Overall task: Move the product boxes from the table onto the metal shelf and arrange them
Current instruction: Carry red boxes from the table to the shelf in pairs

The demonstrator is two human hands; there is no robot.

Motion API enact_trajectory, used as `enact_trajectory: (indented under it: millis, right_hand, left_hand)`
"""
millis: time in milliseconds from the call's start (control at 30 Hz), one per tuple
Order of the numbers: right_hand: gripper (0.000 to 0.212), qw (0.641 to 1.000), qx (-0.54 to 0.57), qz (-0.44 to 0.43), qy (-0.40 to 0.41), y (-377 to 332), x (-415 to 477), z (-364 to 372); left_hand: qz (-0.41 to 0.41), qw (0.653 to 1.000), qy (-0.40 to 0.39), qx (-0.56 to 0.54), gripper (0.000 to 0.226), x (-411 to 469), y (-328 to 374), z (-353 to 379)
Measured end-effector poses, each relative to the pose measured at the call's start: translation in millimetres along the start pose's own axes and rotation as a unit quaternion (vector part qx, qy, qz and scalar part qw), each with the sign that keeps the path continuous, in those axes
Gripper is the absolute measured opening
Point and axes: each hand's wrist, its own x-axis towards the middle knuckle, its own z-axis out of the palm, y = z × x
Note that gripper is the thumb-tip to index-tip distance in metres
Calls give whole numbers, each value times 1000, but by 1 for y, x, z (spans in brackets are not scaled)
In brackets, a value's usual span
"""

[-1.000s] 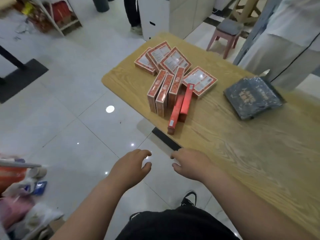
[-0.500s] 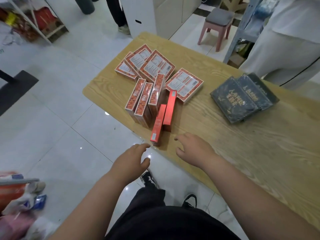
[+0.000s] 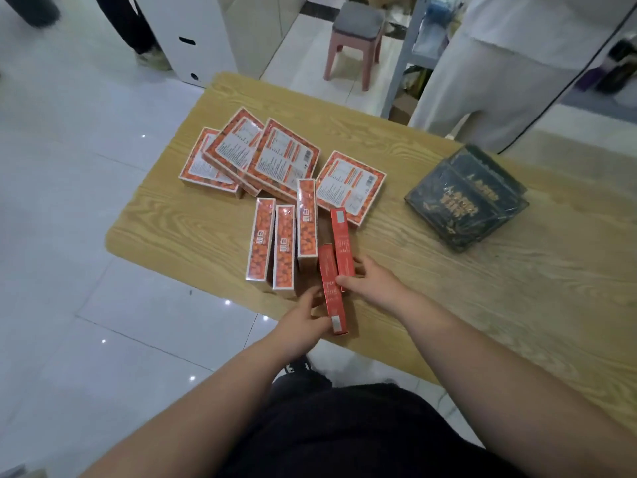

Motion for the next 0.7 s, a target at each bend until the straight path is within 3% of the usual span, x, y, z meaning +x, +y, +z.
enact_trajectory:
  millis: [67,200,400,467,600,700]
  right_hand:
    - [73,1000,17,1,-5,3,-5,2]
    - [64,999,28,10,16,22,-15,0]
    - [62,997,33,54,33,55,-32,-15]
    - [62,997,41,62,22,66,-38,-19]
    - [59,997,54,56,28,82,-51,-25]
    - [57,995,71,58,30,97,-57,-30]
  left_hand:
    - [0,1000,-14,17,67,10,-2,-2]
    - [8,997,-22,79,62,29,0,1]
    - [32,993,-11,112,124,49,12,22]
    - [53,988,6,143,132,53,16,31]
    - [104,967,10,232,123,61,18,48]
    - [102,968,15,230,115,62,19,61]
